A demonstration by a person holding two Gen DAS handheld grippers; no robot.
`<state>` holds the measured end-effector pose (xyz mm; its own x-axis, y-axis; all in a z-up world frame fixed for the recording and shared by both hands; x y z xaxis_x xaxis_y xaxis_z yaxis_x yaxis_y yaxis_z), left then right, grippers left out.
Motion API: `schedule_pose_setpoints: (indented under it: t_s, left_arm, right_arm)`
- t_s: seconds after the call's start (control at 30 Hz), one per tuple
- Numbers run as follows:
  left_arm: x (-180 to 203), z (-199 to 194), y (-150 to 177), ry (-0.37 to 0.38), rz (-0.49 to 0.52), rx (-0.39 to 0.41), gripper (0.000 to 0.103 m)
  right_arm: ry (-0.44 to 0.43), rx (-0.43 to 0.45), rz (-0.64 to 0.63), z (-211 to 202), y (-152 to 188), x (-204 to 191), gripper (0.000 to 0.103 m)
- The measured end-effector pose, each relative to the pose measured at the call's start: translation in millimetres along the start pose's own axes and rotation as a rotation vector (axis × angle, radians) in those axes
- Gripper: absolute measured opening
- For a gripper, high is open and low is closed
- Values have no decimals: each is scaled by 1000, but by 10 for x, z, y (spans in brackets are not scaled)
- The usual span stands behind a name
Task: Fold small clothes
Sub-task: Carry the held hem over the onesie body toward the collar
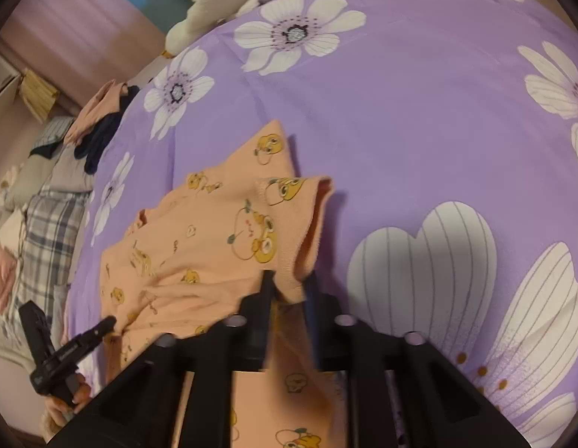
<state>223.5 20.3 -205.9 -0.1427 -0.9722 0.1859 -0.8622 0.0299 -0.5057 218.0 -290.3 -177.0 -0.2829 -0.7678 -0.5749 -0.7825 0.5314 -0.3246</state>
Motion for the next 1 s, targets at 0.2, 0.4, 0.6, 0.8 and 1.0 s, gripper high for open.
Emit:
schedule_pose_setpoints:
  t_s: [0.2,0.4,0.6,0.8,1.0]
  left_arm:
    - [-88,-23,53,32,-17,-1,38]
    - [-89,-31,54,57,-37,-14,38]
    - [-170,-54,37,50,-48,-19,38]
    - [-179,-94,35,40,-50,-23,37]
    - [110,-500,-240,86,-15,85,35]
  right_arm:
    - [17,103,-36,-291,-100,-4,6]
    - [32,66,-7,-176,-93,110,6]
    - [-7,99,26,-249,-175,131,6]
    - [154,81,-14,-59,-129,304,5]
    - [154,143,-39,-323,-183,163,5]
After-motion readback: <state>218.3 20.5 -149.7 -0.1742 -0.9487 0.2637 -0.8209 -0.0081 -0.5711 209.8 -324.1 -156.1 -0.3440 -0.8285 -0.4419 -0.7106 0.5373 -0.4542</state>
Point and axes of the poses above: each gripper's, at about its wrist camera, not at the fingertips, and z roughly the way its jaws point, x to its right, y to its underside, the point moved 10 cm from there along z, roughly the way its jaws point, and after that the axes turned 13 degrees about z, right-handed, at the moved point
